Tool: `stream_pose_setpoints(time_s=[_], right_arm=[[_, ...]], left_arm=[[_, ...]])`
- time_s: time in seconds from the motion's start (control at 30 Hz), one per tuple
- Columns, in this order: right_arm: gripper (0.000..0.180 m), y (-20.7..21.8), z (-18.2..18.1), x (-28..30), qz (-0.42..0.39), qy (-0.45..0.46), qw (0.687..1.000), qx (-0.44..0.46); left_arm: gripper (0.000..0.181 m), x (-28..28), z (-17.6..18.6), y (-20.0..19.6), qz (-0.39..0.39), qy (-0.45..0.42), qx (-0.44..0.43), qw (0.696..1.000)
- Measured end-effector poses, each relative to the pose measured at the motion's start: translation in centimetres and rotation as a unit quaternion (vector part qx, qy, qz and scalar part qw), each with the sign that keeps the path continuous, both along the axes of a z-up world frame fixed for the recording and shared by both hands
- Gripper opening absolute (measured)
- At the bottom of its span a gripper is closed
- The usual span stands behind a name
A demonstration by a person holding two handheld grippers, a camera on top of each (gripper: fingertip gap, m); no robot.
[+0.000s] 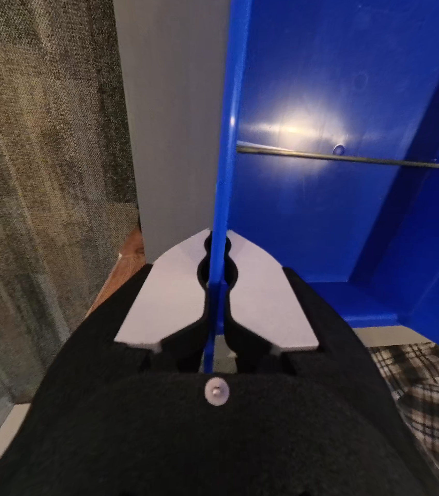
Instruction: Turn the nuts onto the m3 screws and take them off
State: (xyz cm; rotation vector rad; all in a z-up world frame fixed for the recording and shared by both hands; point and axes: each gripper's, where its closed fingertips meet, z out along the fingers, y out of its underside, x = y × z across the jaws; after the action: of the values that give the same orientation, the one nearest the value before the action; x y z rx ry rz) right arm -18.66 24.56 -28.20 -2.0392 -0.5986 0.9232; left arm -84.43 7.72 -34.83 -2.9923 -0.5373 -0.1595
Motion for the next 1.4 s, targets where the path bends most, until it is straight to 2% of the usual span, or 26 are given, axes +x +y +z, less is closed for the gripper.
stream_pose_setpoints(time_s=[0.1, 0.2, 0.47, 0.73, 0.9, 1.1, 1.23, 1.4], right_arm=[[0.06, -0.1, 0.1, 0.0, 0.002, 0.005, 1.0, -0.003], [0.058, -0.2, 0.3, 0.1, 0.003, 0.008, 1.0, -0.001], [0.052, -0.7, 0.4, -0.2, 0.016, 0.021, 1.0, -0.011], [0.049, -0.8, 0.9, -0.2, 0.019, 0.037, 0.999, -0.016], [0.048, -1.1, 0.8, -0.3, 0.021, 0.027, 0.999, -0.018], [0.047, -1.1, 1.3, 0.5, 0.009, 0.032, 0.999, -0.023], [0.046, -1.4, 2.0, 1.1, 0.0, 0.036, 0.999, -0.022], [0.046, -2.1, 2.6, 2.4, -0.01, 0.032, 0.999, -0.027]], left_arm=[[0.005, 0.1, 0.0, 0.0, 0.008, -0.001, -0.006, 1.0], [0.006, 0.7, 0.0, 0.1, 0.061, -0.037, -0.006, 0.997], [0.005, 0.9, 0.7, 1.0, 0.073, -0.019, 0.035, 0.997], [0.004, 0.5, 3.0, 0.6, 0.069, -0.015, 0.041, 0.997], [0.005, 0.9, 6.7, 2.0, 0.086, -0.052, 0.085, 0.991], [0.004, 3.8, 13.4, 5.7, 0.065, -0.047, 0.107, 0.991], [0.005, 8.9, 17.5, 10.1, 0.021, -0.043, 0.112, 0.993], [0.004, 18.1, 20.7, 16.2, -0.057, -0.064, 0.129, 0.988]])
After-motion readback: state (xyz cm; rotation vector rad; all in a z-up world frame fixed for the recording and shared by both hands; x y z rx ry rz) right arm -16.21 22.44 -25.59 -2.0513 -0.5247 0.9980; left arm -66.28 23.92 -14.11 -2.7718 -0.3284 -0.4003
